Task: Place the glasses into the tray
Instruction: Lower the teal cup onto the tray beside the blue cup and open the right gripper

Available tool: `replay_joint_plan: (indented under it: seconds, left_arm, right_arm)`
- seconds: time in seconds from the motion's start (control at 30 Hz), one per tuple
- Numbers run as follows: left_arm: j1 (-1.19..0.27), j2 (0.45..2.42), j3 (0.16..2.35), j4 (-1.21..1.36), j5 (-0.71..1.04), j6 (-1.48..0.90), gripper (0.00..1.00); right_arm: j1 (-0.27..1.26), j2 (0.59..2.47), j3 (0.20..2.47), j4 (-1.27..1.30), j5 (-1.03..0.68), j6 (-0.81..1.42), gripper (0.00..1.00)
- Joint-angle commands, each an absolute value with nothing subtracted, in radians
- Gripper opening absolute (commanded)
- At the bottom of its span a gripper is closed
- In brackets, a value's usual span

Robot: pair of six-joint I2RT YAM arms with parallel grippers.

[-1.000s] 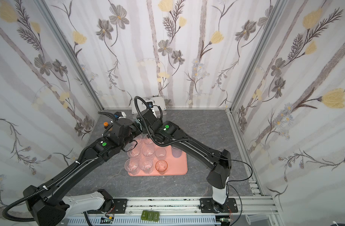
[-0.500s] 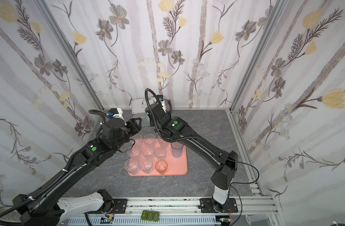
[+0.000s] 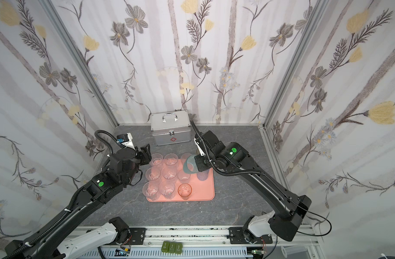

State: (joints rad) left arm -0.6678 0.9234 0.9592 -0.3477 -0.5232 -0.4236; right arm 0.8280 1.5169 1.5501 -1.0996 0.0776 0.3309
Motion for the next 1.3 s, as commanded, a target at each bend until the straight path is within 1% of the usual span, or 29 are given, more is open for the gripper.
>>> replay_joint_plan:
  seconds: [0.0,0.13,0.27,0.4,0.47,0.77,1.13,1.2,1.27]
  left_arm:
    - [-0.667,0.931,0.927,-0.319,-0.508,-0.403,0.63]
    - [-0.666,0.928,0.881,-0.288,-0.476,-0.411,0.63]
    - [-0.665,0.925,0.849,-0.269,-0.46,-0.417,0.63]
    - [-0.665,0.918,0.835,-0.261,-0.452,-0.41,0.63]
    - [-0.664,0.909,0.827,-0.261,-0.455,-0.404,0.64]
    - [-0.65,0.904,0.798,-0.241,-0.441,-0.407,0.64]
    - [-0.646,0.911,0.794,-0.226,-0.423,-0.405,0.64]
    - [-0.646,0.914,0.793,-0.223,-0.422,-0.405,0.64]
    - [-0.645,0.915,0.794,-0.222,-0.422,-0.407,0.64]
  right_arm:
    - [0.813,1.487,1.463,-1.179,0.05,0.325,0.01]
    - [0.782,1.484,1.323,-1.156,0.101,0.336,0.01]
    - [0.777,1.531,1.264,-1.072,0.153,0.353,0.01]
    - [0.772,1.589,1.246,-0.99,0.128,0.352,0.01]
    - [0.772,1.651,1.244,-0.979,0.127,0.344,0.01]
    - [0.775,1.707,1.216,-0.952,0.141,0.338,0.01]
    - [0.782,1.715,1.178,-0.919,0.13,0.346,0.06]
    - [0.784,1.716,1.178,-0.925,0.133,0.346,0.09]
    - [0.784,1.707,1.182,-0.931,0.131,0.347,0.15]
